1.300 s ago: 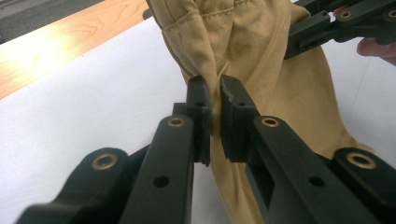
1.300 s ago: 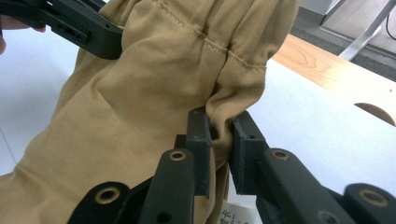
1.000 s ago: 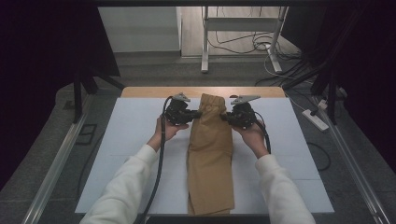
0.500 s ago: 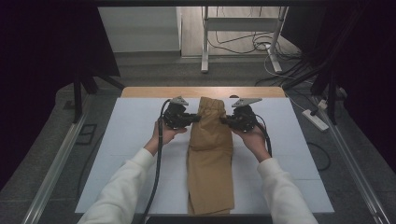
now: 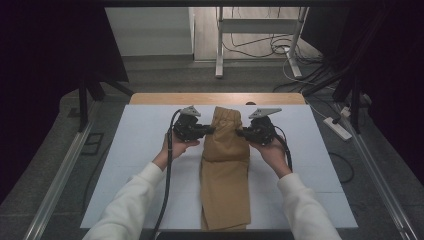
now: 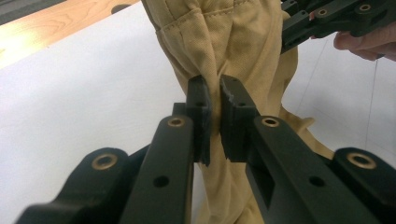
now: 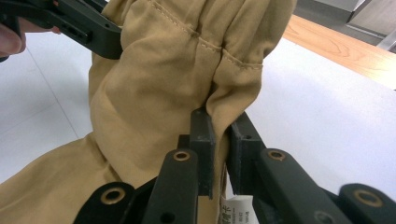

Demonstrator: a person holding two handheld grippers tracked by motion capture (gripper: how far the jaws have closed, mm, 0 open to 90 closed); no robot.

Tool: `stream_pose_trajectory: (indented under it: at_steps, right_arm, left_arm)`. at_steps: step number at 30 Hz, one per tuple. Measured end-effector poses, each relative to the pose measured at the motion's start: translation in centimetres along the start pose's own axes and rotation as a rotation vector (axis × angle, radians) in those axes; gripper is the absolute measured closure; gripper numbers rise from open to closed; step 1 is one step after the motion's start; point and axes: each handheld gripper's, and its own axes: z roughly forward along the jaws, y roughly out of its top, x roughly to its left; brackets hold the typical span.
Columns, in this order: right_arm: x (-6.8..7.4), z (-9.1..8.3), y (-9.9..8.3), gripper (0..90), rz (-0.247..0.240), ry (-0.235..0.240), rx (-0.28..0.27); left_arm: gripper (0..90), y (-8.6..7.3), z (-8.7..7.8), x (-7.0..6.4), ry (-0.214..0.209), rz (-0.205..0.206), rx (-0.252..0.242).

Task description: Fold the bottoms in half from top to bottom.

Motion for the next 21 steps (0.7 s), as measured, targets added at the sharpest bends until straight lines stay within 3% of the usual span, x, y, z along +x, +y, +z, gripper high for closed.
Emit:
stream_pose_trajectory:
  at_steps: [21]
  right_arm:
    - [0.93, -0.35, -0.94, 81.9, -0.011, 0.009, 0.008]
  left_arm:
    - [82.4, -0.85, -0.47, -1.06, -0.019, 0.021, 0.001]
